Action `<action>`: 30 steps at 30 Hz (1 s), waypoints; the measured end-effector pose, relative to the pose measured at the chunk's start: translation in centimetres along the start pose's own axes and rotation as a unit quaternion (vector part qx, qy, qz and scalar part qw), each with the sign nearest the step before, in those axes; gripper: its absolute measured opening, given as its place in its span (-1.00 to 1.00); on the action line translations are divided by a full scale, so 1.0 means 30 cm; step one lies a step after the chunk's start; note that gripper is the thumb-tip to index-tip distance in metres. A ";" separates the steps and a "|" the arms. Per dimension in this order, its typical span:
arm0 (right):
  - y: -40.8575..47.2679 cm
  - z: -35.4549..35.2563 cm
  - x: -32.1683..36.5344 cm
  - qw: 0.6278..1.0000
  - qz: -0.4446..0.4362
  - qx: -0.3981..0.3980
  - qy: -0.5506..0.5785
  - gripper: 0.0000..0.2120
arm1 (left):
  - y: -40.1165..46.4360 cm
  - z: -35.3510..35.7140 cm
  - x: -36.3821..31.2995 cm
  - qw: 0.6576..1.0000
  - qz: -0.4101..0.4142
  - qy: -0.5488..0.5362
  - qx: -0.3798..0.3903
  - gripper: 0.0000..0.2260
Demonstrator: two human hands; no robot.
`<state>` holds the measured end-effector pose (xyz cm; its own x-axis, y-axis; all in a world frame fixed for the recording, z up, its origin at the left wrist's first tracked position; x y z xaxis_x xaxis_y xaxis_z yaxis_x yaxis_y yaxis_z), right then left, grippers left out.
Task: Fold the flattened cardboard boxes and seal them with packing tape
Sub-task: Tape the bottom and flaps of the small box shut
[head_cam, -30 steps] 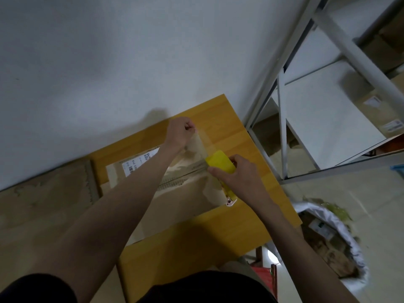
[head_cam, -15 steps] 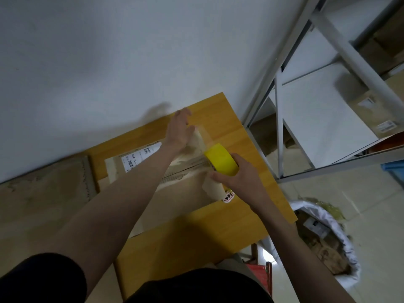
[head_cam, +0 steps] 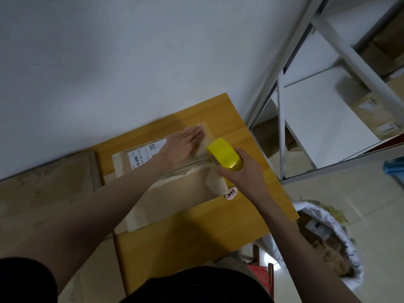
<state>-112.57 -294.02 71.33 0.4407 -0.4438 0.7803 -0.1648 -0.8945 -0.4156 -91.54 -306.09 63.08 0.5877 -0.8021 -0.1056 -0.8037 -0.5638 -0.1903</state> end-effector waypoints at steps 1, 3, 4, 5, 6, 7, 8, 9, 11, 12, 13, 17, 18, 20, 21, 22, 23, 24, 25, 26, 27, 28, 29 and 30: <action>-0.003 0.001 0.003 1.000 -0.002 -0.008 0.001 -0.64 | -0.004 -0.002 -0.003 1.000 0.000 -0.010 -0.010 -0.49; -0.009 0.005 0.013 1.000 0.000 -0.015 0.010 -0.72 | -0.008 -0.009 -0.002 1.000 0.001 -0.015 -0.014 -0.45; -0.013 0.009 0.018 1.000 0.002 -0.014 0.011 -0.74 | -0.008 -0.013 0.002 1.000 0.005 -0.015 -0.012 -0.44; -0.019 0.012 0.024 1.000 0.004 -0.014 0.005 -0.77 | -0.008 -0.016 0.005 1.000 0.010 -0.016 -0.005 -0.44; -0.024 0.015 0.031 1.000 0.008 -0.016 -0.003 -0.79 | -0.009 -0.020 0.007 1.000 0.018 -0.016 0.005 -0.44; -0.029 0.017 0.038 1.000 0.013 -0.020 -0.009 -0.78 | -0.009 -0.024 0.006 0.999 0.025 -0.016 0.016 -0.44; -0.036 0.015 0.044 0.999 0.019 -0.026 -0.008 -0.75 | -0.009 -0.026 0.002 0.999 0.031 -0.016 0.023 -0.44; -0.045 0.010 0.046 0.999 0.028 -0.033 -0.006 -0.72 | -0.008 -0.029 -0.003 0.999 0.033 -0.019 0.026 -0.43; -0.073 -0.011 0.032 0.998 0.044 -0.047 -0.011 -0.66 | -0.005 -0.036 -0.007 0.999 0.025 -0.027 0.032 -0.42; -0.094 -0.023 0.014 0.997 0.053 -0.047 -0.019 -0.65 | -0.002 -0.038 -0.005 0.999 0.021 -0.025 0.038 -0.42; -0.117 -0.033 -0.009 0.997 0.065 -0.039 -0.025 -0.65 | 0.001 -0.040 -0.004 0.999 0.021 -0.014 0.046 -0.42; -0.198 -0.038 -0.088 0.991 0.131 0.001 -0.041 -0.53 | 0.006 -0.041 -0.006 0.996 0.034 0.023 0.074 -0.43; -0.207 -0.032 -0.093 0.990 0.136 0.001 -0.035 -0.53 | 0.006 -0.039 -0.010 0.996 0.037 0.028 0.075 -0.43; -0.214 -0.020 -0.091 0.990 0.139 0.006 -0.007 -0.61 | 0.004 -0.040 -0.016 0.996 0.038 0.039 0.077 -0.43; -0.216 -0.015 -0.090 0.990 0.139 0.008 0.004 -0.67 | 0.002 -0.042 -0.018 0.995 0.036 0.043 0.079 -0.43; -0.217 -0.010 -0.088 0.990 0.138 0.009 0.009 -0.73 | -0.001 -0.044 -0.020 0.995 0.035 0.051 0.083 -0.42; -0.218 -0.008 -0.088 0.991 0.136 0.008 0.011 -0.78 | -0.005 -0.044 -0.025 0.994 0.036 0.060 0.086 -0.42; -0.219 -0.008 -0.088 0.991 0.136 0.005 0.012 -0.80 | -0.009 -0.043 -0.030 0.993 0.039 0.068 0.088 -0.42; -0.218 -0.010 -0.088 0.990 0.138 0.003 0.014 -0.79 | -0.012 -0.042 -0.038 0.993 0.042 0.070 0.091 -0.41; -0.217 -0.012 -0.087 0.990 0.142 0.003 0.018 -0.75 | -0.014 -0.041 -0.045 0.992 0.042 0.068 0.095 -0.40; -0.216 -0.014 -0.086 0.989 0.147 0.004 0.024 -0.71 | -0.016 -0.039 -0.052 0.992 0.040 0.066 0.100 -0.40; -0.213 -0.015 -0.087 0.988 0.151 0.007 0.026 -0.68 | -0.017 -0.037 -0.057 0.991 0.039 0.070 0.104 -0.39; -0.211 -0.016 -0.087 0.987 0.156 0.009 0.025 -0.67 | -0.019 -0.035 -0.061 0.990 0.040 0.078 0.107 -0.38; -0.210 -0.016 -0.087 0.987 0.159 0.010 0.026 -0.66 | -0.020 -0.034 -0.065 0.990 0.042 0.086 0.108 -0.37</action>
<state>-113.09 -287.25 72.15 0.3247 -0.7039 0.6317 -0.2692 -0.7091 -0.6517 -92.29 -304.39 64.39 0.4806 -0.8763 0.0334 -0.7994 -0.4535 -0.3941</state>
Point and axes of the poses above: each hand's wrist, its own y-axis towards the middle knuckle, its own z-axis out of the palm, x = y × z, the point moved 1 cm from there along y, towards the middle knuckle, and after that the axes turned 12 degrees about z, right-handed, at the moved point
